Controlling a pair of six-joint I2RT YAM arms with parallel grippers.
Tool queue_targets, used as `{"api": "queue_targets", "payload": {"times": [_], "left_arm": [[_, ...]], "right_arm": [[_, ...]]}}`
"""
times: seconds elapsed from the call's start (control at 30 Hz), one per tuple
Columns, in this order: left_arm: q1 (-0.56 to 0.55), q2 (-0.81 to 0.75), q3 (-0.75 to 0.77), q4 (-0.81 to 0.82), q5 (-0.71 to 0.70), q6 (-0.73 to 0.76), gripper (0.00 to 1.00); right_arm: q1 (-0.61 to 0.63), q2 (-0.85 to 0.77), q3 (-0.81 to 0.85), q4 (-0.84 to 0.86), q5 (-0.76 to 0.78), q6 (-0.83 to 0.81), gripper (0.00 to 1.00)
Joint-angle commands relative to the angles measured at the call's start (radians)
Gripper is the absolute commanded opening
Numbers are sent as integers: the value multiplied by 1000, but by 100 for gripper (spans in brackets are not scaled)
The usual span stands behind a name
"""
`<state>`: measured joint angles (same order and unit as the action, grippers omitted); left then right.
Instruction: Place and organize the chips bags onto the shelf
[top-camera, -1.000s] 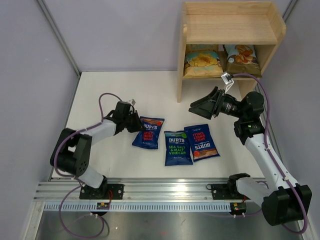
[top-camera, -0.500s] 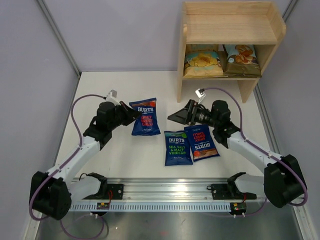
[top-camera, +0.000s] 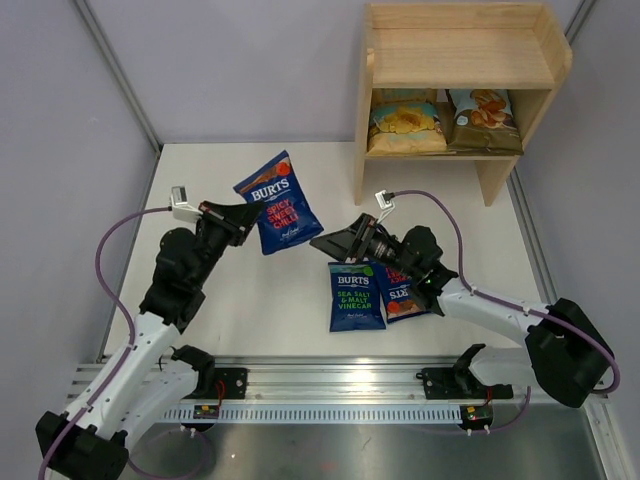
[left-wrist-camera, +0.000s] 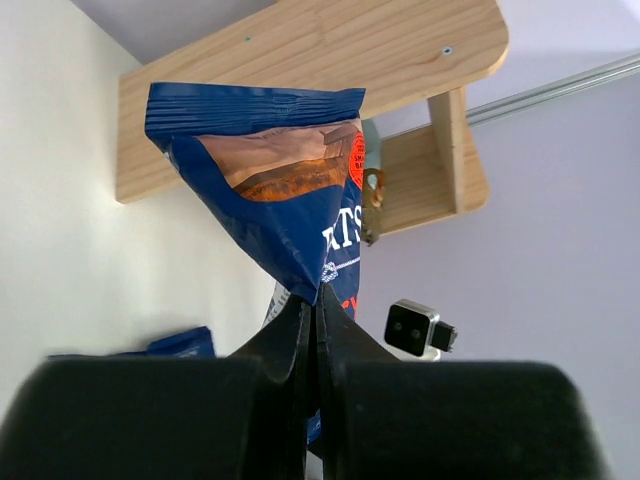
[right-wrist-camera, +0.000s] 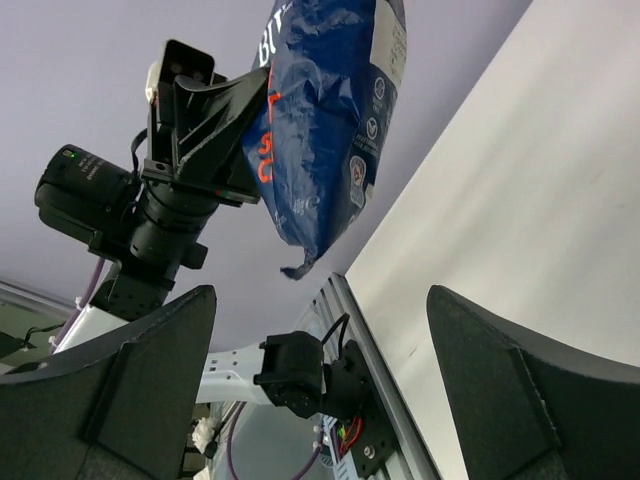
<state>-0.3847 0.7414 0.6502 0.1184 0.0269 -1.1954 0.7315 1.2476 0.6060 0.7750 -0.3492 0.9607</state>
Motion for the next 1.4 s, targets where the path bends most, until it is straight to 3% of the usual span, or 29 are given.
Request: {"api": "queue_targets", "payload": {"times": [0.0,0.2,0.43,0.53,0.57,0.7,0.77,0.8,0.83,0.87,0.97,1.17,1.37], "left_arm": [[-26,-20,-6,136,-64,-101,0],[-63,-37,-21,185,-53,-173,0],[-115,-34,-26,170,-44,-207,0],[-123,-24,-34,165,-33,-208,0],[-123,-22,-35,168,-33,-208,0],[-123,-25,-20,149,2,-156,0],[-123,-28,18,97,2,-86,12],[-123,-34,28,83,2,-58,24],[-123,-40,34,76,5,-8,36],[-123,-49,34,57,-2,12,61],[-123,-115,3,27,-22,86,81],[-121,-191,-21,-10,-33,195,99],[-121,-114,-43,223,201,203,99]], "right_arm": [[28,33,43,167,12,-22,94],[49,84,104,155,36,-66,93],[54,156,199,202,15,-76,85],[54,176,210,225,15,-73,73],[52,185,210,227,16,-70,62],[54,188,184,254,26,-54,45],[51,173,175,250,19,-42,40],[48,167,167,247,12,-40,37],[42,159,164,235,3,-31,35],[36,141,161,233,-8,-25,33],[-12,106,147,234,-71,16,26],[-141,56,167,215,-264,121,25],[-191,35,239,244,-462,162,23]]}}
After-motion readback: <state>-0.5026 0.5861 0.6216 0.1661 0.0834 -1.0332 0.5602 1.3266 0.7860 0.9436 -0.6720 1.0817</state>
